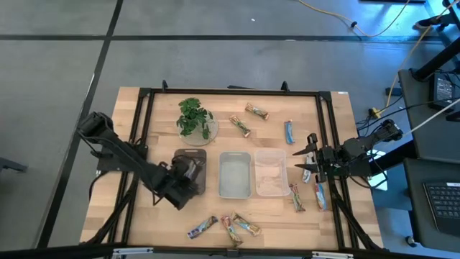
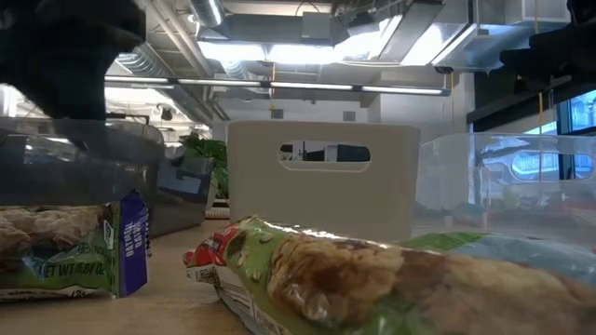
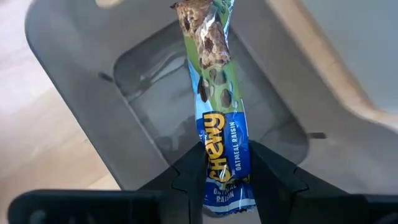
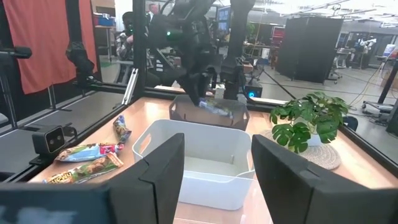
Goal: Pick and place Granola Bars by type
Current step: Put the top blue granola bar into the black bin
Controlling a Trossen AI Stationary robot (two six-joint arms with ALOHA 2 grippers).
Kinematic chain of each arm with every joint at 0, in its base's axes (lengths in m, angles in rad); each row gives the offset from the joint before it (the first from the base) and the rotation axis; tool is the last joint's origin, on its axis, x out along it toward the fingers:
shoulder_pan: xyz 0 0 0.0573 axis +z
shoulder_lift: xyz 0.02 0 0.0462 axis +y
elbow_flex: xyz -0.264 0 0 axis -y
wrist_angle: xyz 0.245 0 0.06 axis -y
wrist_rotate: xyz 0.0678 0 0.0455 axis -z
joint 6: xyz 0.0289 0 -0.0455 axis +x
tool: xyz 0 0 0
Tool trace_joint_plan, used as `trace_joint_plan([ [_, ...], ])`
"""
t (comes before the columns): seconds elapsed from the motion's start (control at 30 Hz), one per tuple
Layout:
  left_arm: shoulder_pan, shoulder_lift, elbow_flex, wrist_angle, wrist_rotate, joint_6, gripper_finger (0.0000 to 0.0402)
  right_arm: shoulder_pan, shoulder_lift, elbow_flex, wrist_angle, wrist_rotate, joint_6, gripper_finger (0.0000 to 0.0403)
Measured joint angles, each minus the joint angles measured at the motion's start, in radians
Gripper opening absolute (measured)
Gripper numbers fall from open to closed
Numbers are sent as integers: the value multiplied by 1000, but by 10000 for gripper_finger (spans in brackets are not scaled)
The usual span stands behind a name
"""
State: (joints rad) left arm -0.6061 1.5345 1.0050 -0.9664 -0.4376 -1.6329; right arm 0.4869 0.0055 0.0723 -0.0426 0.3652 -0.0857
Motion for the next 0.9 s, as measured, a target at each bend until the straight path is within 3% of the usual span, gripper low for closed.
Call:
trace_joint_plan([
  [0.73,0,22,0,-1,-12,-3,103,0,0,0,0,0,2,191],
  [0.9,0,22,0,-1,-13,-3,119,0,0,0,0,0,2,191],
])
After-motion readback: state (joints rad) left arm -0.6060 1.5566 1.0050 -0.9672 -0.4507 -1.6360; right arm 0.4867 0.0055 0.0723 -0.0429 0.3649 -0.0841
